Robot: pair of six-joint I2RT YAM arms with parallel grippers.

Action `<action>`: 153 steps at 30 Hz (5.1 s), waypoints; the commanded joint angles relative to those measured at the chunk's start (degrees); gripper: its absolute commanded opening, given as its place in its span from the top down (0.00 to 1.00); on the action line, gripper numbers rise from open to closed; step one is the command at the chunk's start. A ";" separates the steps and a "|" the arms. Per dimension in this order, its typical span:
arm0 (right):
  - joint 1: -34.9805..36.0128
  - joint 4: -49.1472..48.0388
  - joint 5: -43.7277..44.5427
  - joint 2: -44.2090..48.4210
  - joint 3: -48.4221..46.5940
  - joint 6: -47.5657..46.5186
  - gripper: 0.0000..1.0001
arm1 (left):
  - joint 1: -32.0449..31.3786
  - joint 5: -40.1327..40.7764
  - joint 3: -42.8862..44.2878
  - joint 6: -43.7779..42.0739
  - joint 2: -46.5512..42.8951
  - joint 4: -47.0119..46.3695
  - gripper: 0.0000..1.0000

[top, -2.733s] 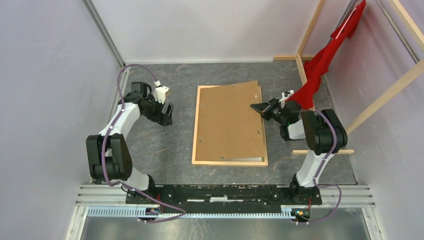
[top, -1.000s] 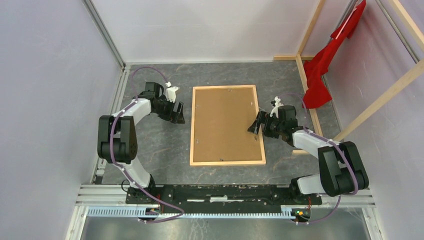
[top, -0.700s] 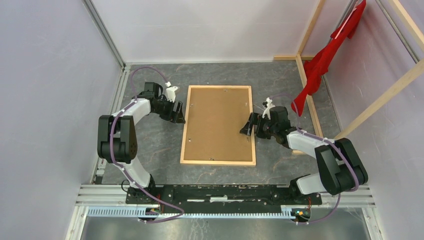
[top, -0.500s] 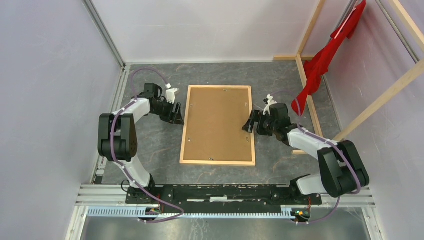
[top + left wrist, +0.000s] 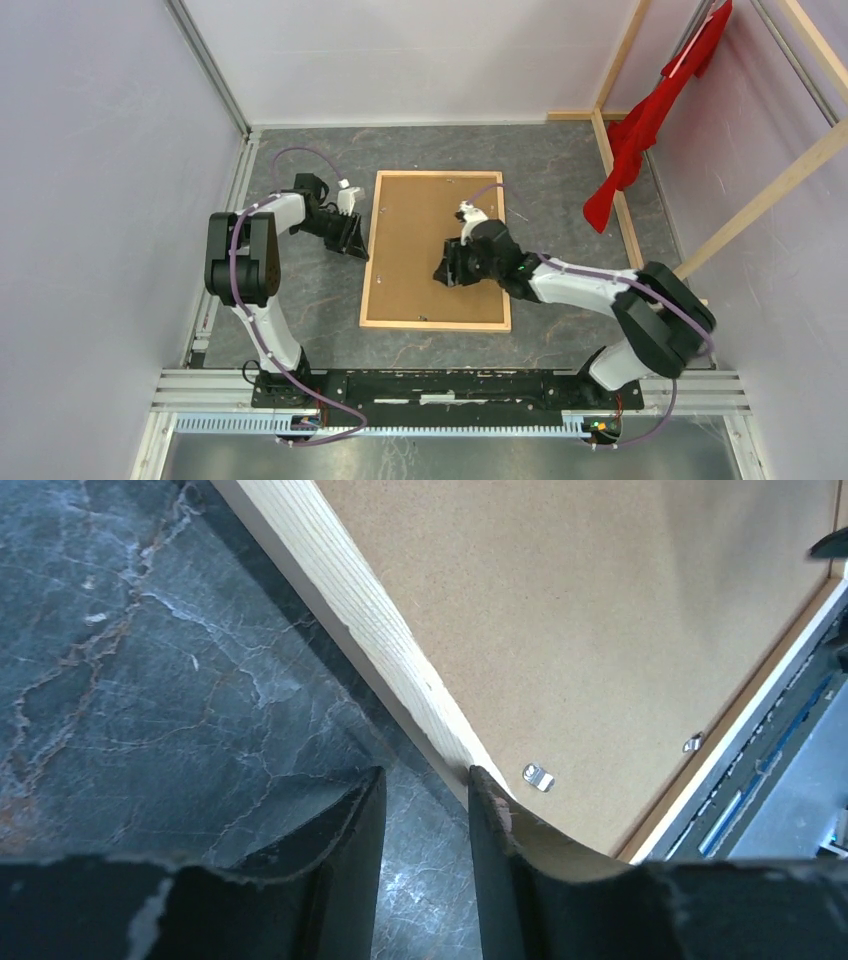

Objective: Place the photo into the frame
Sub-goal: Install the photo frame at the center of the board.

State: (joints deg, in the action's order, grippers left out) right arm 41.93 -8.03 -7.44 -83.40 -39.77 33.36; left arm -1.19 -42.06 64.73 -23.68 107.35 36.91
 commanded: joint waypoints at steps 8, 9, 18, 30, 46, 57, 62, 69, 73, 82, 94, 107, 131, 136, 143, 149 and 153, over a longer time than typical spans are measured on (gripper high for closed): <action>7.43 -11.57 -1.37 -17.00 -13.71 4.65 0.52 | 0.22 -3.22 3.65 -3.99 1.01 3.51 0.66; 7.68 -11.73 -1.53 -17.96 -14.70 4.69 0.53 | 0.16 -3.32 3.65 -4.00 1.53 3.46 0.67; 10.06 -13.96 -3.35 -24.52 -18.37 5.73 0.69 | 0.14 -3.20 3.27 -4.54 4.45 2.69 0.73; 11.06 -14.30 -3.92 -30.17 -21.81 6.52 0.72 | 0.14 -1.76 2.60 -4.53 4.28 2.32 0.80; 11.20 -15.17 -5.25 -33.62 -22.98 7.90 0.77 | 0.14 -0.59 2.15 -4.66 4.18 2.21 0.85; 11.26 -16.06 -6.39 -34.44 -23.47 8.98 0.82 | 0.14 -0.12 2.68 -4.53 4.37 2.21 0.87; 11.21 -16.05 -6.52 -34.88 -24.00 9.27 0.84 | 0.14 0.18 2.68 -4.62 4.53 2.21 0.87; 11.27 -16.37 -6.78 -35.67 -24.79 9.82 0.88 | 0.14 0.24 2.86 -4.60 4.67 2.21 0.88; 11.25 -16.73 -6.93 -36.22 -25.03 10.31 0.90 | 0.14 0.23 2.95 -4.62 4.80 2.21 0.88; 11.07 -16.35 -5.82 -37.12 -26.23 9.86 0.92 | 0.14 0.36 2.69 -4.76 4.80 2.21 0.88; 10.28 -16.25 -3.64 -38.29 -27.46 9.48 1.00 | 0.14 0.13 2.64 -4.71 4.97 2.21 0.88; 10.33 -15.62 0.54 -38.10 -27.78 8.22 1.00 | 0.14 0.02 2.42 -4.90 4.72 2.23 0.88; 10.31 -29.69 0.62 -21.68 -13.14 -0.04 0.98 | 0.05 -0.24 2.89 -5.70 4.95 3.70 0.89; 11.37 -31.17 -0.47 -23.79 -10.34 1.49 1.00 | 0.05 -0.63 2.95 -5.50 5.26 3.66 0.89; 13.94 -29.82 1.78 -28.12 -13.20 1.90 1.00 | 0.05 -0.47 2.86 -5.59 5.54 3.61 0.89; 14.50 -28.50 2.98 -30.93 -15.61 2.42 1.00 | -0.04 -0.48 2.95 -5.59 5.51 3.61 0.89; 14.74 -27.44 3.95 -32.74 -16.97 3.11 1.00 | -0.13 -0.53 2.80 -5.58 5.50 3.62 0.90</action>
State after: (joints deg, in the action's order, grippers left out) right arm 56.25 -35.16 -5.67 -114.50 -53.76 36.18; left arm -0.64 -46.11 67.79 -25.06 110.50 40.82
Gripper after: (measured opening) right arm 0.006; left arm 0.116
